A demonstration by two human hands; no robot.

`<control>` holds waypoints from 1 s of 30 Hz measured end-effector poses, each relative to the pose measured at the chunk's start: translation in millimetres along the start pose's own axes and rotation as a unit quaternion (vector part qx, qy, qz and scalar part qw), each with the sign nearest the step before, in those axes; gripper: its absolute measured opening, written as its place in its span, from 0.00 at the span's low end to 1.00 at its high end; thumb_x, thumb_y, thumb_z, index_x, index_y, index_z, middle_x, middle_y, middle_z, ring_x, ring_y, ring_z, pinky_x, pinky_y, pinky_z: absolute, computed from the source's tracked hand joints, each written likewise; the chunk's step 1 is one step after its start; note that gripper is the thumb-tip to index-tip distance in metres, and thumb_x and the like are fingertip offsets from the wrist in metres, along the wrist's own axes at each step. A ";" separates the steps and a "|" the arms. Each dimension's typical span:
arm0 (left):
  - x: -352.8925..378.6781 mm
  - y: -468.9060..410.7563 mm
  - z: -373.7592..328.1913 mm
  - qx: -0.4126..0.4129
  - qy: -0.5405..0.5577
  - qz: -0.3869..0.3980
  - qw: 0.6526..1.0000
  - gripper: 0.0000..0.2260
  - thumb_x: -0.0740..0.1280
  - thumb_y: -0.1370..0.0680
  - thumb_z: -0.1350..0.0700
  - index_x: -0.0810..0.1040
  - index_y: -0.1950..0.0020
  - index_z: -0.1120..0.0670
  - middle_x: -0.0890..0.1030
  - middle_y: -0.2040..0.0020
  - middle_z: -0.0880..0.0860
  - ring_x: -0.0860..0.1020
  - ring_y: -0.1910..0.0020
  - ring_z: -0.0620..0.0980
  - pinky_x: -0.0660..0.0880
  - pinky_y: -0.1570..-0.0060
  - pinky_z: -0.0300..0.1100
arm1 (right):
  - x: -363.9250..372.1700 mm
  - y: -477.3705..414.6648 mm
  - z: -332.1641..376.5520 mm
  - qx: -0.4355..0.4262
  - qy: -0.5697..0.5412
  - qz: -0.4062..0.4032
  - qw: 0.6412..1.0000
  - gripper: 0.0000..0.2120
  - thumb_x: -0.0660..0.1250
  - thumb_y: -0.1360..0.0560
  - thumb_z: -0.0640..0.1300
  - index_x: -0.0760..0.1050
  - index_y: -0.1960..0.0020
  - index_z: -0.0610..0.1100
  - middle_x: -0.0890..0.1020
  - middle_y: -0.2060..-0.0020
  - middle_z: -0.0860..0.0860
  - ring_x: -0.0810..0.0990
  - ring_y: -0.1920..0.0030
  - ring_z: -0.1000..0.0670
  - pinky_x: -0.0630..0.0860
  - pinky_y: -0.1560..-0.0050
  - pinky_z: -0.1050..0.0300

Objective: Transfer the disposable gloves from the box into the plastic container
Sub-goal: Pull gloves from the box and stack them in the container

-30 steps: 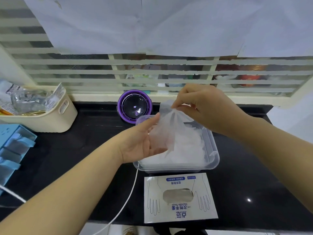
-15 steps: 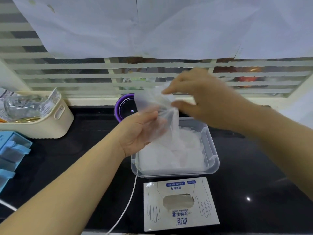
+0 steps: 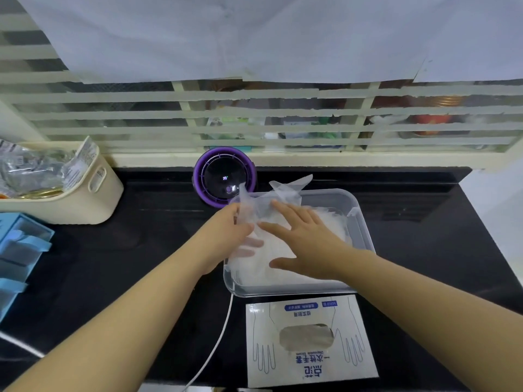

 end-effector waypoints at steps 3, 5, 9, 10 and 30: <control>2.3 9.6 -20.6 0.035 0.066 0.033 0.997 0.15 0.58 0.19 0.65 0.72 0.35 0.52 0.77 0.39 0.54 0.83 0.49 0.54 0.81 0.52 0.49 | -25.7 5.4 0.2 0.012 -0.156 -0.134 0.979 0.35 0.65 0.27 0.62 0.55 0.25 0.59 0.49 0.23 0.52 0.47 0.25 0.51 0.44 0.29 0.54; 6.6 13.5 -39.7 0.054 0.127 0.073 0.988 0.16 0.57 0.19 0.65 0.73 0.33 0.53 0.79 0.40 0.56 0.81 0.45 0.56 0.82 0.54 0.48 | -49.8 12.9 -9.7 0.041 -0.305 -0.205 0.929 0.32 0.68 0.27 0.59 0.60 0.27 0.58 0.56 0.25 0.56 0.53 0.27 0.57 0.51 0.31 0.61; 24.1 8.2 -67.0 0.052 0.218 0.139 0.965 0.18 0.55 0.19 0.65 0.73 0.32 0.54 0.79 0.38 0.59 0.79 0.41 0.58 0.79 0.45 0.54 | -67.2 24.1 -34.6 0.147 -0.566 -0.238 0.776 0.24 0.60 0.23 0.56 0.65 0.29 0.54 0.71 0.35 0.58 0.70 0.41 0.66 0.70 0.41 0.69; 31.6 7.6 -72.3 0.040 0.250 0.162 0.954 0.19 0.55 0.20 0.65 0.73 0.31 0.55 0.78 0.37 0.61 0.78 0.41 0.59 0.77 0.42 0.54 | -63.0 26.7 -40.4 0.182 -0.634 -0.242 0.711 0.23 0.59 0.23 0.56 0.69 0.32 0.48 0.76 0.39 0.51 0.76 0.44 0.59 0.74 0.39 0.57; 26.8 -5.4 -13.0 -0.040 0.044 0.000 0.998 0.16 0.58 0.20 0.67 0.70 0.34 0.57 0.74 0.52 0.51 0.79 0.60 0.50 0.79 0.63 0.42 | -31.2 51.3 -65.8 0.295 -0.452 -0.186 0.821 0.38 0.71 0.27 0.40 0.54 0.25 0.51 0.82 0.65 0.48 0.80 0.71 0.57 0.73 0.67 0.68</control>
Point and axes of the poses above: each hand's wrist, its own y-axis away from the middle knuckle, its own x-axis out of the palm, z = x × y, the point moved 4 cm from there along -y, towards the middle knuckle
